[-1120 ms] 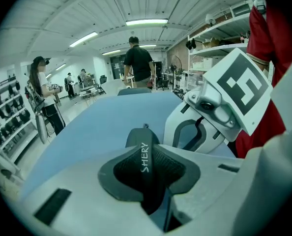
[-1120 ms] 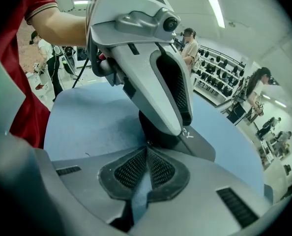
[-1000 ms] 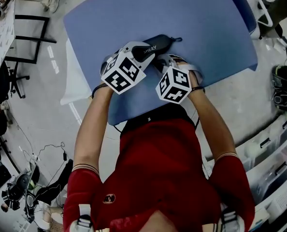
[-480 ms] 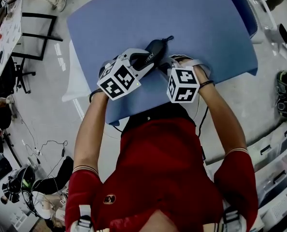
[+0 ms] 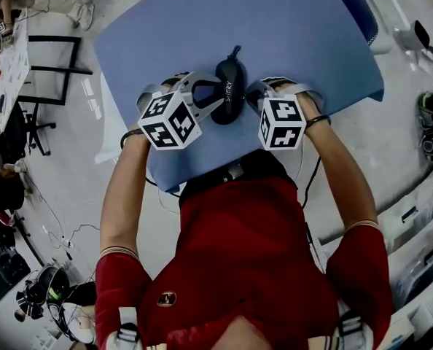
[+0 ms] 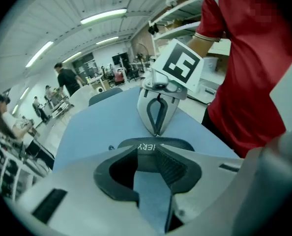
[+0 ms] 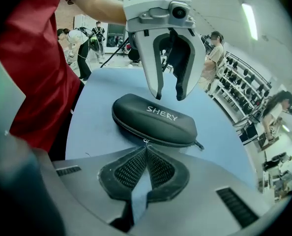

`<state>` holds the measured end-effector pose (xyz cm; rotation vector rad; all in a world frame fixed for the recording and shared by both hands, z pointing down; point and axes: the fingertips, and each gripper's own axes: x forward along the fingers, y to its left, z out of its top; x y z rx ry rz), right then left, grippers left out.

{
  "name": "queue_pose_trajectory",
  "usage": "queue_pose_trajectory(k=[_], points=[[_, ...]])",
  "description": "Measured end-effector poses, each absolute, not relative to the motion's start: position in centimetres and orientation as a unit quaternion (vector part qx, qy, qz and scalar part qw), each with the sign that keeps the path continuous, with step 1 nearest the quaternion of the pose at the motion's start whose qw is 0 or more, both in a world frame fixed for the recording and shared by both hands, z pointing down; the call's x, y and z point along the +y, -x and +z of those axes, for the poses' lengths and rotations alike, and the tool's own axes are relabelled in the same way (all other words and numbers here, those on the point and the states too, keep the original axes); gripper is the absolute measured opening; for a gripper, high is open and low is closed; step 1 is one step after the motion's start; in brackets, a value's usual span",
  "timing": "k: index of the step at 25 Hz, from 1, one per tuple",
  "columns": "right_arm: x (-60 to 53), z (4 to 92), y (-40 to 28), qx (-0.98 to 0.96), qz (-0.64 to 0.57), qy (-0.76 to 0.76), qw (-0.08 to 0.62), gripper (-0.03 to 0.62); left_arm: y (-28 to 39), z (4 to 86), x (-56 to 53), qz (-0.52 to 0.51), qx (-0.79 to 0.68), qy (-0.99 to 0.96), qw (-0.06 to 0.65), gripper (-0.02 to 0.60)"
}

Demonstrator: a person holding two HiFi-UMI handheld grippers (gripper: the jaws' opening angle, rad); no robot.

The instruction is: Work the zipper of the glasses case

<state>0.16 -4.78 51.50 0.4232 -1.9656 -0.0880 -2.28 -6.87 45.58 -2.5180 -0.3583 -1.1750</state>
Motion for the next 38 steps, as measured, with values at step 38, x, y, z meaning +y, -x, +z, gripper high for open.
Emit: queue_pose_trajectory(k=[38], points=[[-3.8, 52.2, -0.4, -0.811, 0.068, -0.272, 0.514, 0.000, 1.8, 48.4, -4.9, -0.419, -0.581, 0.581, 0.386, 0.173]])
